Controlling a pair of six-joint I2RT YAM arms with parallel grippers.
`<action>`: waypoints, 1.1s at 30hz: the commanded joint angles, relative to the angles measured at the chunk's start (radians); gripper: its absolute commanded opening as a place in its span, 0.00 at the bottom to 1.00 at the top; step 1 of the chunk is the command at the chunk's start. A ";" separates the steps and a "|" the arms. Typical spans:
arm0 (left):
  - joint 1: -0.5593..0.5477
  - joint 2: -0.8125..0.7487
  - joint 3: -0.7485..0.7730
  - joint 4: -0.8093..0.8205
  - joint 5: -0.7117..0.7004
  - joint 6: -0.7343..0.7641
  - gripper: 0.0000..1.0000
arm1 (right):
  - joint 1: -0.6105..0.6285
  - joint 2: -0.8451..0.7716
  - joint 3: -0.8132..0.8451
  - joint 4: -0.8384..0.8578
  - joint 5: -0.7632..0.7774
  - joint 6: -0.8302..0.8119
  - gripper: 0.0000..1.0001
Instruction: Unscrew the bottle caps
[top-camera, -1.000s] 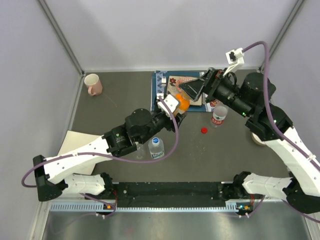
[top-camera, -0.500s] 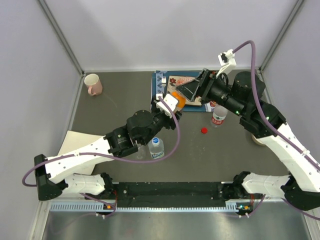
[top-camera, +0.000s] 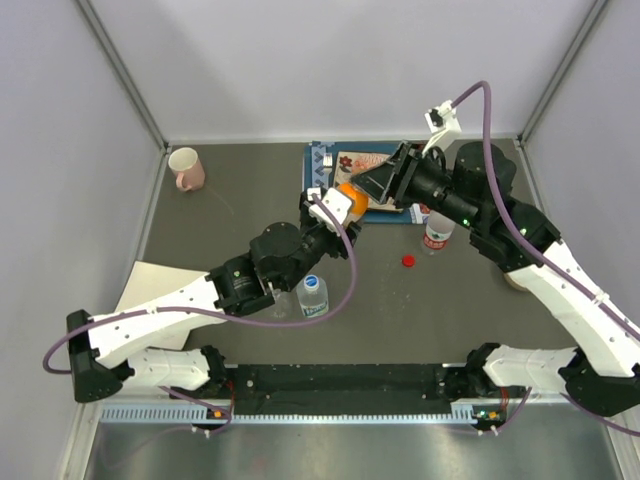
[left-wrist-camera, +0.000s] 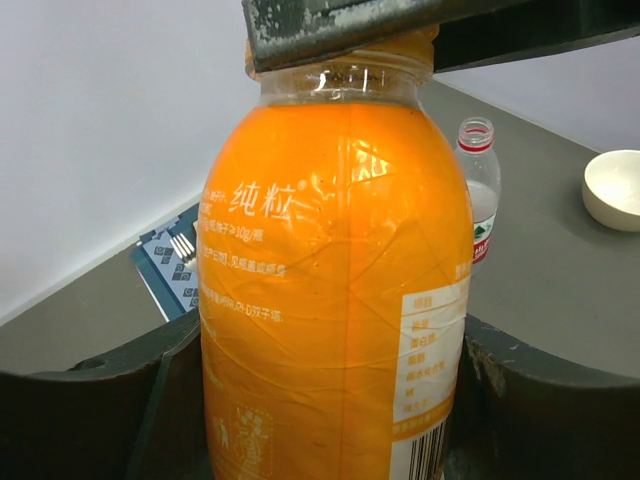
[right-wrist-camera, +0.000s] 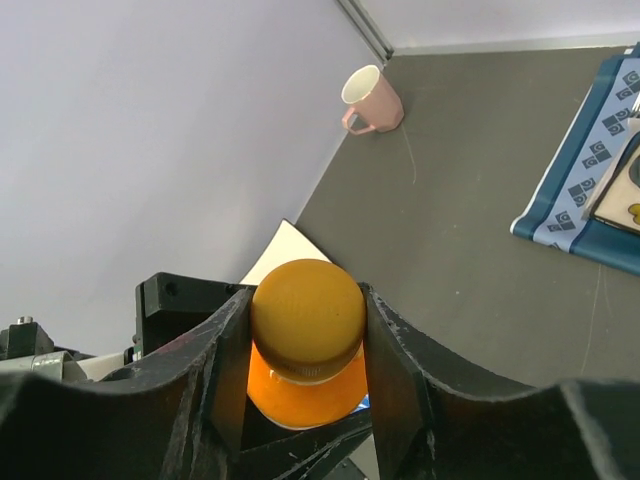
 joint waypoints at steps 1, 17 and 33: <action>-0.006 -0.031 -0.005 0.066 -0.009 0.011 0.32 | 0.011 -0.003 -0.007 0.030 -0.017 0.003 0.40; 0.141 -0.128 -0.002 0.003 0.754 -0.185 0.33 | 0.010 -0.049 0.019 0.095 -0.414 -0.395 0.00; 0.408 -0.054 0.016 0.346 1.632 -0.716 0.34 | 0.008 -0.101 -0.046 0.151 -0.969 -0.504 0.00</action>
